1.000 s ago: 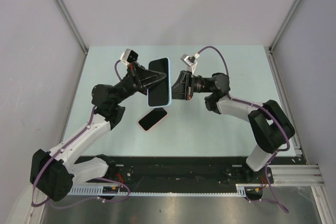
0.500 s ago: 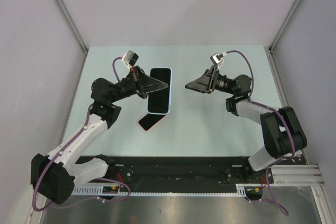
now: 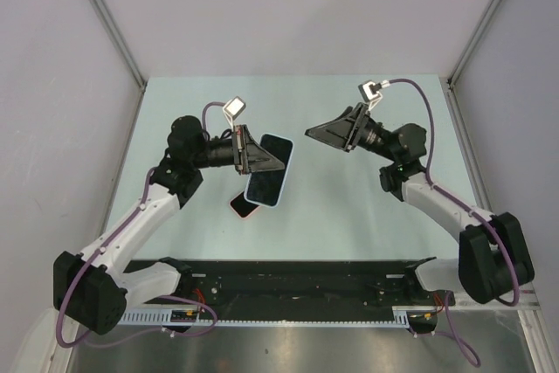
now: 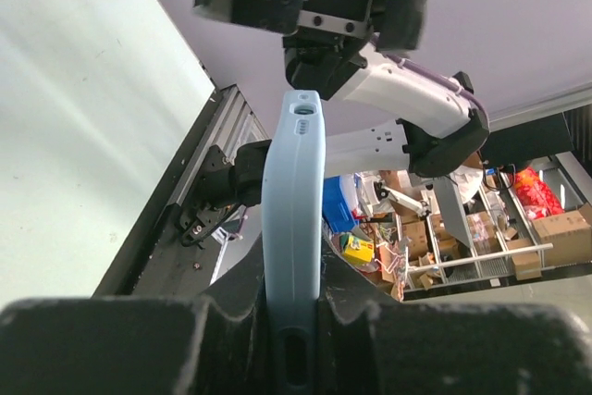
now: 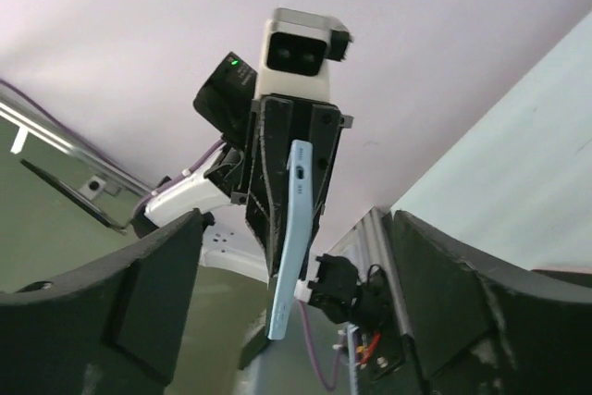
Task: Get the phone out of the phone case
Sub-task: Remove the phone case from the phone.
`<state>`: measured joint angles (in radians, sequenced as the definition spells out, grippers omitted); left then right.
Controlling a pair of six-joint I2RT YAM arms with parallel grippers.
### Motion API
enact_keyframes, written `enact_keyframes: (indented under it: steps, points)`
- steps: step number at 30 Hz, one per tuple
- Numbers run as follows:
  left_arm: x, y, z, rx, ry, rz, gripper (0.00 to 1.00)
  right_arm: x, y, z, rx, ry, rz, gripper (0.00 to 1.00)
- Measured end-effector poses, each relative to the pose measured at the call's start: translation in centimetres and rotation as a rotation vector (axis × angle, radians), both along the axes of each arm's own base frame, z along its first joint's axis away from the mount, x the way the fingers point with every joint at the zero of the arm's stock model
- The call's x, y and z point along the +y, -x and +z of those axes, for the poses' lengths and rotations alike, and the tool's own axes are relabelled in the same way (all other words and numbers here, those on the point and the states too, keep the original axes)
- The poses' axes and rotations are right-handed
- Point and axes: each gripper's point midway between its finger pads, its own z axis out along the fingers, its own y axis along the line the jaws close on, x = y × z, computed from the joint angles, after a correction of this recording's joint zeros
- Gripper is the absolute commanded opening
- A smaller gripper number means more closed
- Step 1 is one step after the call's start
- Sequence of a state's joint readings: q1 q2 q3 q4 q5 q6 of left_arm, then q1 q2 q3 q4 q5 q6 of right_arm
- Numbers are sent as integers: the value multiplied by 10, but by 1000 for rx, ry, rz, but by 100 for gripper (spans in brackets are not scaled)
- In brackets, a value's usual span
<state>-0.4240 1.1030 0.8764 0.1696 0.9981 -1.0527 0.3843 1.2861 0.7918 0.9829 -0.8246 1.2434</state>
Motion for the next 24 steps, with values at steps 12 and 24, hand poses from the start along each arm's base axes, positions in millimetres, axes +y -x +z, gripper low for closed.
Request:
enact_keyframes:
  steps: [12,24]
  points:
    - [0,0,-3,-22,-9,-5,0,39,14,-5,60,-41,141,53]
    - [0,1,4,-36,-3,-9,0,47,21,-8,80,-42,181,35]
